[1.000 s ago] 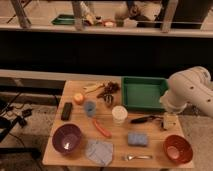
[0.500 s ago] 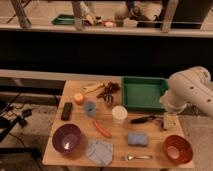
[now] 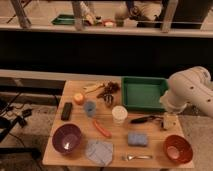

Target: Stack bowls into tray

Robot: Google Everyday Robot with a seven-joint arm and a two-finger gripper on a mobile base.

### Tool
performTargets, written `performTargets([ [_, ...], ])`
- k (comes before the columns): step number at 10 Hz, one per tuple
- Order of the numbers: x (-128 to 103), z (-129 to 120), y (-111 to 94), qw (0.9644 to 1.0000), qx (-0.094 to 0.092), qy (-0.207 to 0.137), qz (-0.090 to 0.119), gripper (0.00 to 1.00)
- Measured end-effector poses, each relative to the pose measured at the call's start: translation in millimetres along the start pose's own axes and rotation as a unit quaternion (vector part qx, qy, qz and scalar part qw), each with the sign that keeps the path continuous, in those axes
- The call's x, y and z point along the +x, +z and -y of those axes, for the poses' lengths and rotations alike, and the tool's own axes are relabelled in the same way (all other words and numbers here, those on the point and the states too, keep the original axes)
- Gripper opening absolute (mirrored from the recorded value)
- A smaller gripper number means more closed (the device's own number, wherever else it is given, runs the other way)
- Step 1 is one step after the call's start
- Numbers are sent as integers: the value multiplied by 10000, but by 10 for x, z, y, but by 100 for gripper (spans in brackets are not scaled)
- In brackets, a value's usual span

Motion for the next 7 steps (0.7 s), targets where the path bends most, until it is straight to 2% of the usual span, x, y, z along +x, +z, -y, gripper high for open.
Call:
performTargets([
  [3, 20, 8, -10, 10000, 33, 21, -46, 80],
  [7, 105, -18, -4, 9994, 129, 121, -285, 80],
])
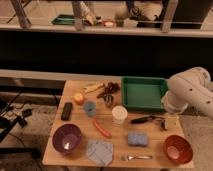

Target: Stack bowls into tray

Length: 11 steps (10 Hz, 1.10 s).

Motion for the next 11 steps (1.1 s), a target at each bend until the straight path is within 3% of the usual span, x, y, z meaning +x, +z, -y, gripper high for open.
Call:
performTargets([
  [4, 168, -112, -12, 9997, 139, 136, -126, 80],
  [8, 411, -112, -6, 9975, 55, 634, 312, 80],
  [11, 630, -176, 56, 9936, -159, 970, 548, 80],
])
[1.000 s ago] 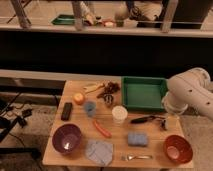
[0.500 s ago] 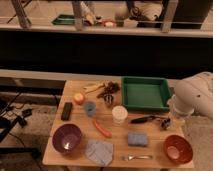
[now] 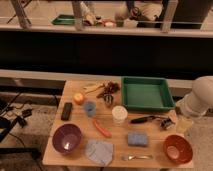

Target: Stack bowls into tray

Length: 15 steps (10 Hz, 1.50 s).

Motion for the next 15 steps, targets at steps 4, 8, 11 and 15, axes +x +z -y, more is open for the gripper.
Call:
performTargets([
  [4, 83, -39, 38, 9998, -126, 91, 107, 80],
  [8, 85, -40, 38, 9998, -126, 92, 106, 80],
  [11, 114, -90, 66, 9998, -166, 107, 86, 80],
  [15, 179, -311, 118, 9996, -173, 158, 142, 80],
])
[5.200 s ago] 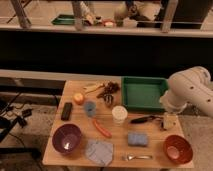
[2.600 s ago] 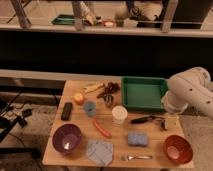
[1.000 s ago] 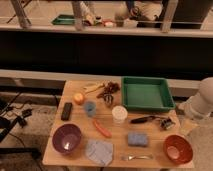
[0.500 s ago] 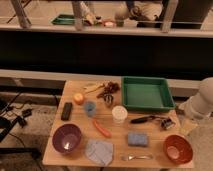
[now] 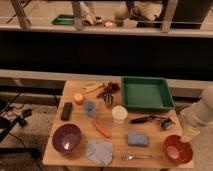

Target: Stack bowls into tray

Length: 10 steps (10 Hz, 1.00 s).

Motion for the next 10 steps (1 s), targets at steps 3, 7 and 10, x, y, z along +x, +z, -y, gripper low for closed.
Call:
performTargets([
  [3, 31, -81, 191, 9999, 83, 27, 97, 80],
  [7, 157, -33, 456, 9998, 46, 155, 126, 80],
  [10, 278, 43, 636, 9995, -18, 293, 106, 80],
])
